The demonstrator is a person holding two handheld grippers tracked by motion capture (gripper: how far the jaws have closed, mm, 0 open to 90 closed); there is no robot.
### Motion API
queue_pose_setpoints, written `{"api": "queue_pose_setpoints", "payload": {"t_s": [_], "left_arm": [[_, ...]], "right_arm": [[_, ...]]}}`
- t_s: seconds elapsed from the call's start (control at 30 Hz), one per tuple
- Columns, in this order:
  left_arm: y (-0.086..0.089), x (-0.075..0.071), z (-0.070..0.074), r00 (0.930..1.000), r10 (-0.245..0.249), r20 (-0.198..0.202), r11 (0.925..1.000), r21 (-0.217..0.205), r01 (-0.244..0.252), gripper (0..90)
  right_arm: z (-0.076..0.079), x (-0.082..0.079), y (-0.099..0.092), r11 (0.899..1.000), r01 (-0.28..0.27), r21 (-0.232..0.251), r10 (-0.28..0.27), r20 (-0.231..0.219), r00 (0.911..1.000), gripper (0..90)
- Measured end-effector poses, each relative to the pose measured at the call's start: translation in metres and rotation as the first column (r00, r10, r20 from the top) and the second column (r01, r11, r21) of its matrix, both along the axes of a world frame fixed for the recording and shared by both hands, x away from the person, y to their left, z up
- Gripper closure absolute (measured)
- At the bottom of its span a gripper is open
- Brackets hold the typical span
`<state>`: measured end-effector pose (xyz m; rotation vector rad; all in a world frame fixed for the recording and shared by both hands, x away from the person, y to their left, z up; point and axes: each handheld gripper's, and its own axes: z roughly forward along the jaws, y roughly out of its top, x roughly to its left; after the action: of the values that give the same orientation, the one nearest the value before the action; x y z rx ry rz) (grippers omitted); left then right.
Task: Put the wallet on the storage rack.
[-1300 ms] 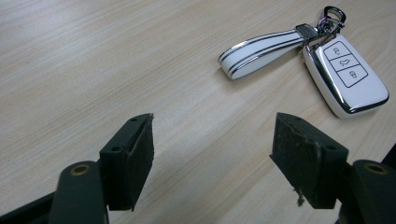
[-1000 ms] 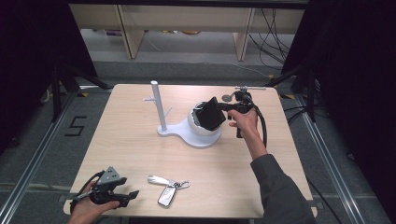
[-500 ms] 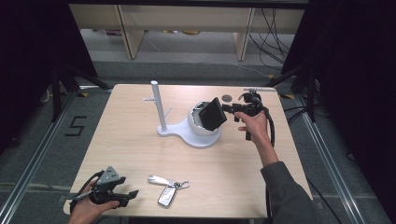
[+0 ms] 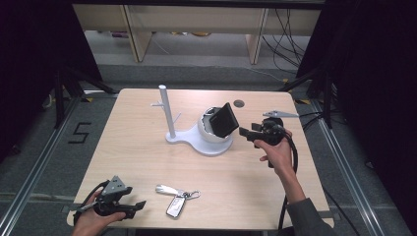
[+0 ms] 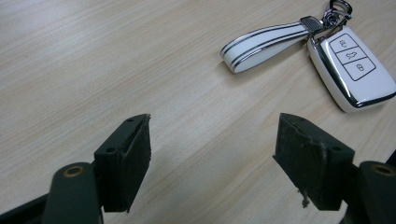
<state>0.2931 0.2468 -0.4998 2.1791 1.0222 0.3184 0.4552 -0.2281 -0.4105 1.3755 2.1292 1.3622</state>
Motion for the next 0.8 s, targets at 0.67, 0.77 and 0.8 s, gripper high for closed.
{"api": "queue_pose_setpoints", "payload": {"t_s": [0.67,0.77,0.8], "left_arm": [[0.0,-0.004,-0.001,1.0,0.008,-0.003,1.0,0.005,-0.008,25.7],[0.001,-0.004,0.0,1.0,-0.001,0.0,0.9999,0.015,0.001,25.7],[0.001,-0.005,0.0,1.0,0.004,-0.001,1.0,0.008,-0.004,25.6]], "right_arm": [[-0.039,-0.047,0.022,0.995,-0.094,-0.04,0.091,-0.085,0.9922,32.3],[-0.045,-0.052,0.024,0.988,-0.137,-0.065,0.132,-0.075,0.9885,31.8],[-0.047,-0.055,0.025,0.988,-0.144,-0.06,0.139,-0.084,0.9867,31.6]]}}
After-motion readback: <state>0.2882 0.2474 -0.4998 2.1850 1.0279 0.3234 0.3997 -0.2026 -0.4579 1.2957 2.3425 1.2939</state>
